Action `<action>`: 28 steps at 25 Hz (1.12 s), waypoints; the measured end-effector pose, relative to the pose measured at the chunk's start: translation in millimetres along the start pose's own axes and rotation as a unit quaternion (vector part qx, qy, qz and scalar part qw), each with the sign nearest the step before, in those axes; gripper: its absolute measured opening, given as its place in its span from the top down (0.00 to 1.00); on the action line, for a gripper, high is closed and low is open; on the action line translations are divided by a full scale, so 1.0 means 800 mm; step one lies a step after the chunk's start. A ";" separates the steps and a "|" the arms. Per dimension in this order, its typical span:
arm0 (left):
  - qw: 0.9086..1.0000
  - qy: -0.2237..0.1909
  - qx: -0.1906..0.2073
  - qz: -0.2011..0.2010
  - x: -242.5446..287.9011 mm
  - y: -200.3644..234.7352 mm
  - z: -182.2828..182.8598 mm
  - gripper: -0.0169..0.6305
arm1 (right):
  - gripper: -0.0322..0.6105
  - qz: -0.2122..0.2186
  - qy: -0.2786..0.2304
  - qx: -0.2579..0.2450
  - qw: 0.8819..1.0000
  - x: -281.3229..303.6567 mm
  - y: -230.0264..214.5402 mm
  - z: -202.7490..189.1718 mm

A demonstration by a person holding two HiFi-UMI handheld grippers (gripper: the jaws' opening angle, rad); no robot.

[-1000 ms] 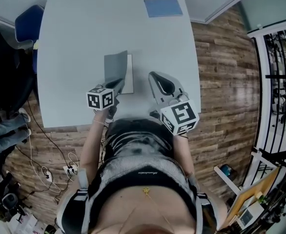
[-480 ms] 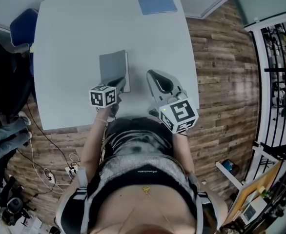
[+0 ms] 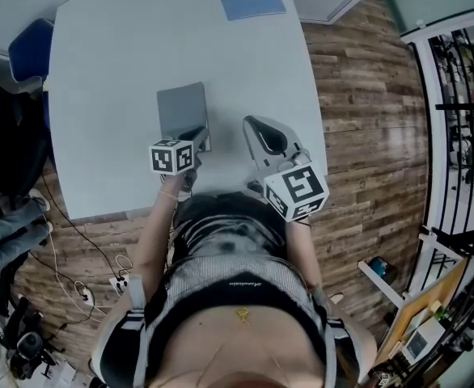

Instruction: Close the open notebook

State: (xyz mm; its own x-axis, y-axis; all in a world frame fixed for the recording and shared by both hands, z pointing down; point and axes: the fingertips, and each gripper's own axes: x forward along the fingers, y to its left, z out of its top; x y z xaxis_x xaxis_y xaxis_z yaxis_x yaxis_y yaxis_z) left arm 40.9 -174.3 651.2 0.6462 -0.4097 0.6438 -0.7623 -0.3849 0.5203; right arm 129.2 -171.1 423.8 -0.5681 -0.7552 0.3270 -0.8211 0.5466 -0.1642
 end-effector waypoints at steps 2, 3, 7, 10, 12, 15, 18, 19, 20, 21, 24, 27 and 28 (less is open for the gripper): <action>1.000 0.005 0.000 0.005 0.005 0.000 -0.004 0.94 | 0.95 -0.002 0.000 0.001 1.000 -0.003 -0.003 -0.002; 1.000 0.007 -0.002 0.004 0.009 -0.001 -0.008 0.94 | 0.95 -0.003 0.000 0.002 1.000 -0.004 -0.004 -0.003; 1.000 0.013 -0.018 0.007 0.022 0.002 -0.019 0.94 | 0.95 -0.005 0.005 0.002 1.000 -0.004 -0.007 -0.006; 1.000 0.014 -0.023 0.014 0.030 0.004 -0.026 0.94 | 0.95 -0.004 0.009 0.002 1.000 -0.002 -0.008 -0.008; 1.000 0.016 -0.018 0.020 0.033 0.005 -0.028 0.94 | 0.95 -0.003 0.009 0.003 1.000 -0.001 -0.009 -0.008; 0.999 0.021 -0.017 0.022 0.035 0.007 -0.030 0.94 | 0.95 0.001 0.008 0.005 1.000 0.003 -0.007 -0.009; 0.999 0.028 -0.010 0.021 0.036 0.007 -0.032 0.94 | 0.95 0.006 0.009 0.004 1.000 0.007 -0.003 -0.009; 0.999 0.030 -0.008 0.017 0.036 0.006 -0.032 0.94 | 0.95 0.007 0.010 0.004 1.000 0.008 -0.002 -0.009; 0.999 0.029 -0.009 0.012 0.036 0.004 -0.032 0.94 | 0.95 0.008 0.010 0.004 1.000 0.008 -0.002 -0.009; 1.000 0.025 -0.013 0.008 0.036 0.003 -0.032 0.94 | 0.95 0.009 0.011 0.003 1.000 0.008 -0.001 -0.009; 1.000 0.002 -0.030 0.000 0.033 0.001 -0.029 0.94 | 0.95 0.013 0.014 0.000 1.000 0.009 0.001 -0.013; 0.999 -0.028 -0.036 0.002 0.028 0.002 -0.021 0.94 | 0.95 0.020 0.016 0.002 1.000 0.014 0.002 -0.015; 0.999 -0.036 -0.035 0.006 0.024 0.004 -0.016 0.94 | 0.95 0.023 0.015 0.002 1.000 0.017 0.002 -0.015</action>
State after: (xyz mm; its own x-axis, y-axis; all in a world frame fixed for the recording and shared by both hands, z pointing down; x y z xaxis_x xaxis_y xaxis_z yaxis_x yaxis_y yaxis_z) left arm 50.5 -172.7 672.9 0.6356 -0.4727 0.6103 -0.7693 -0.3214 0.5522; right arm 120.6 -176.2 439.4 -0.6035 -0.7178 0.3473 -0.7943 0.5795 -0.1827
